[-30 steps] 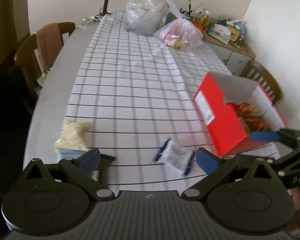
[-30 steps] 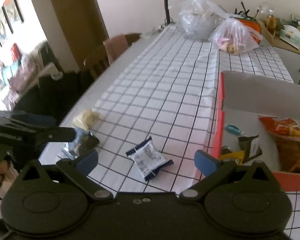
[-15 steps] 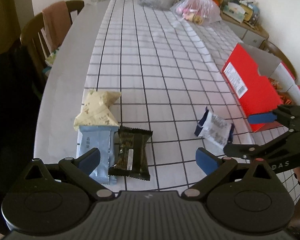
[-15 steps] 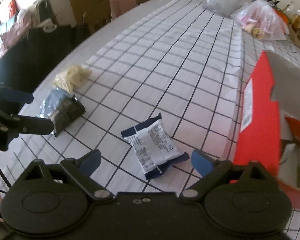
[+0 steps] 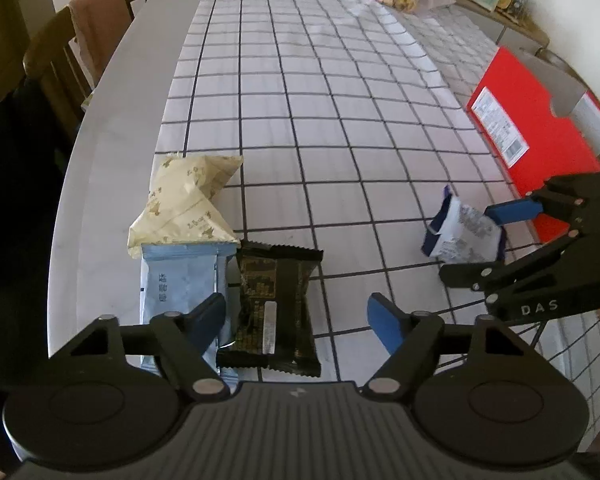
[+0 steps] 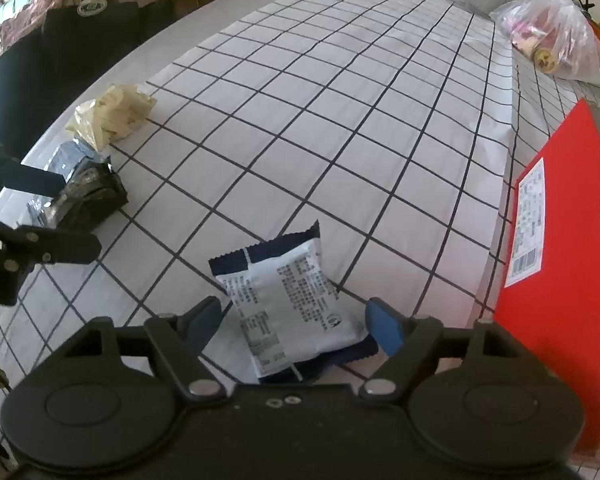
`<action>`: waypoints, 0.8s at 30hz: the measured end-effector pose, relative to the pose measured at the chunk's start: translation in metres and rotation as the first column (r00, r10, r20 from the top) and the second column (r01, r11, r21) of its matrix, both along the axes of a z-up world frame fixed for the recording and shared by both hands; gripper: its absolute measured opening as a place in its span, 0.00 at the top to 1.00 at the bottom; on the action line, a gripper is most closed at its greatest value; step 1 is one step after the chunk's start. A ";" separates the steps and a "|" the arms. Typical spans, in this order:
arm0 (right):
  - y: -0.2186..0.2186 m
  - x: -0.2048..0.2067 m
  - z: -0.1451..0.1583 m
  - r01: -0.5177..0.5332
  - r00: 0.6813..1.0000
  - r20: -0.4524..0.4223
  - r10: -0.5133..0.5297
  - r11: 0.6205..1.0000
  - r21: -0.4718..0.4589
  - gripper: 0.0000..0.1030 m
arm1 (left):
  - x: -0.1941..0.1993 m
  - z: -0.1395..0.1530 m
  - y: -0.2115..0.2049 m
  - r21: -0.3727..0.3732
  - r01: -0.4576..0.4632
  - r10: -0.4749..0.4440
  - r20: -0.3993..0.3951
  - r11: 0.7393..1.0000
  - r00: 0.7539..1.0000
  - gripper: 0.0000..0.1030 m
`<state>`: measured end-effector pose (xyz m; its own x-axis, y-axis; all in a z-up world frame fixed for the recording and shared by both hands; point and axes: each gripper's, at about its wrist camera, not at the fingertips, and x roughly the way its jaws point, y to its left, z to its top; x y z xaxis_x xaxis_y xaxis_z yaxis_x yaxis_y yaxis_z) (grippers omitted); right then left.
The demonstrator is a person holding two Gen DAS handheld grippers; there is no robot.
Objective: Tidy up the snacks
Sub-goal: 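Grasp the white-and-navy packet with the right tool while the left tool grasps the dark brown snack, then lift both held packets and carry them over the red box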
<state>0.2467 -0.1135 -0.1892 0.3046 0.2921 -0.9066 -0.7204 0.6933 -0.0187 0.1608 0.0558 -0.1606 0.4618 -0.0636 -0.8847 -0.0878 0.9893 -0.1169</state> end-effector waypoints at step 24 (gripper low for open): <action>-0.020 -0.015 0.024 0.132 0.991 -0.011 -0.131 0.986 0.099 0.54 | 0.006 -0.004 -0.001 -0.019 -0.022 0.020 -0.068 1.000 0.997 0.68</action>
<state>0.2314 -0.1331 -0.1655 0.3420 0.3384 -0.8767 -0.6228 0.7802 0.0581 0.1672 0.0544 -0.1641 0.4020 -0.0723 -0.9128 -0.1170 0.9847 -0.1295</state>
